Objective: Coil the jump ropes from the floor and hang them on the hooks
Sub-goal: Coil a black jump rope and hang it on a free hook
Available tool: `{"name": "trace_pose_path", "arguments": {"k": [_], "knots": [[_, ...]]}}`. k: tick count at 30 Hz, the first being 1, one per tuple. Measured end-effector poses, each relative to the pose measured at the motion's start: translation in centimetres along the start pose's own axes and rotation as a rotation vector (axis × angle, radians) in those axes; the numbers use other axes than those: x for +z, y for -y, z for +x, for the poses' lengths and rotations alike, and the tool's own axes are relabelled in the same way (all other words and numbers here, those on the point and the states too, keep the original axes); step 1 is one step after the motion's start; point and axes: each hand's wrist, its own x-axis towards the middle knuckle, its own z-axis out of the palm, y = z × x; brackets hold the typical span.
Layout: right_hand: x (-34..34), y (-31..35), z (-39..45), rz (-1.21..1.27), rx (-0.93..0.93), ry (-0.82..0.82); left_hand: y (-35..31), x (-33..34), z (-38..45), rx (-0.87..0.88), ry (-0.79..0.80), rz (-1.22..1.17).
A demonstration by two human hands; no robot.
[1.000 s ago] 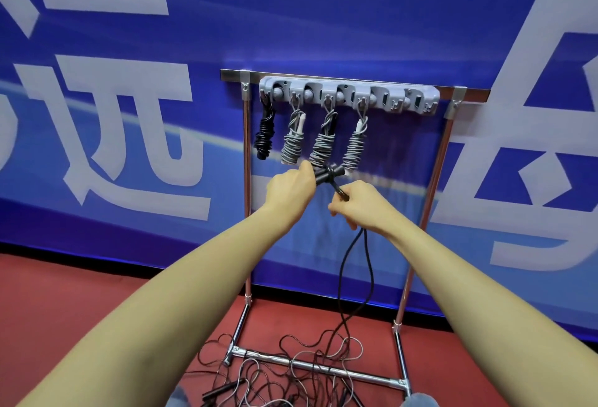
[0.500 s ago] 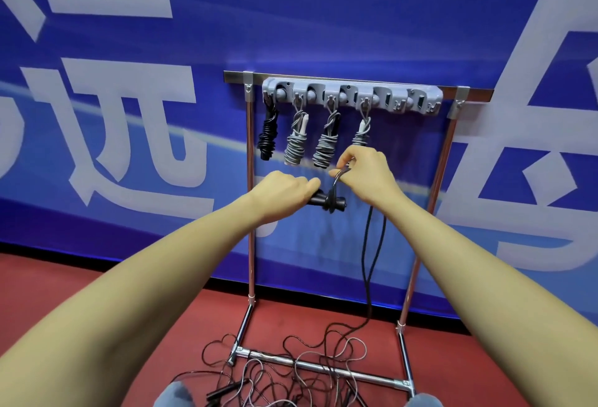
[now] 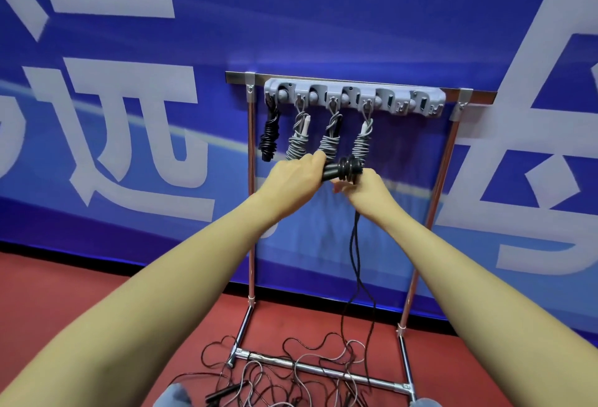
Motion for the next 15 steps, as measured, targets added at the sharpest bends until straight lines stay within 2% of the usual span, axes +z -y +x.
{"name": "trace_pose_path", "arguments": {"k": [4, 8, 11, 13, 15], "knots": [[0.2, -0.2, -0.1, 0.127, 0.046, 0.075, -2.3, -0.4, 0.4, -0.256, 0.275, 0.033], [0.0, -0.7, -1.3, 0.032, -0.018, 0.229, -2.7, -0.4, 0.8, -0.38, 0.356, 0.062], [0.4, -1.0, -2.1, 0.003, -0.027, 0.28, -2.2, -0.4, 0.7, -0.388, 0.445, 0.148], [0.3, -0.6, -2.0, -0.141, -0.087, 0.28, -2.0, -0.2, 0.4, -0.333, 0.498, 0.221], [0.0, 0.0, -1.7, -0.473, -0.207, 0.242, -1.7, 0.1, 0.1, -0.252, 0.546, 0.288]]}}
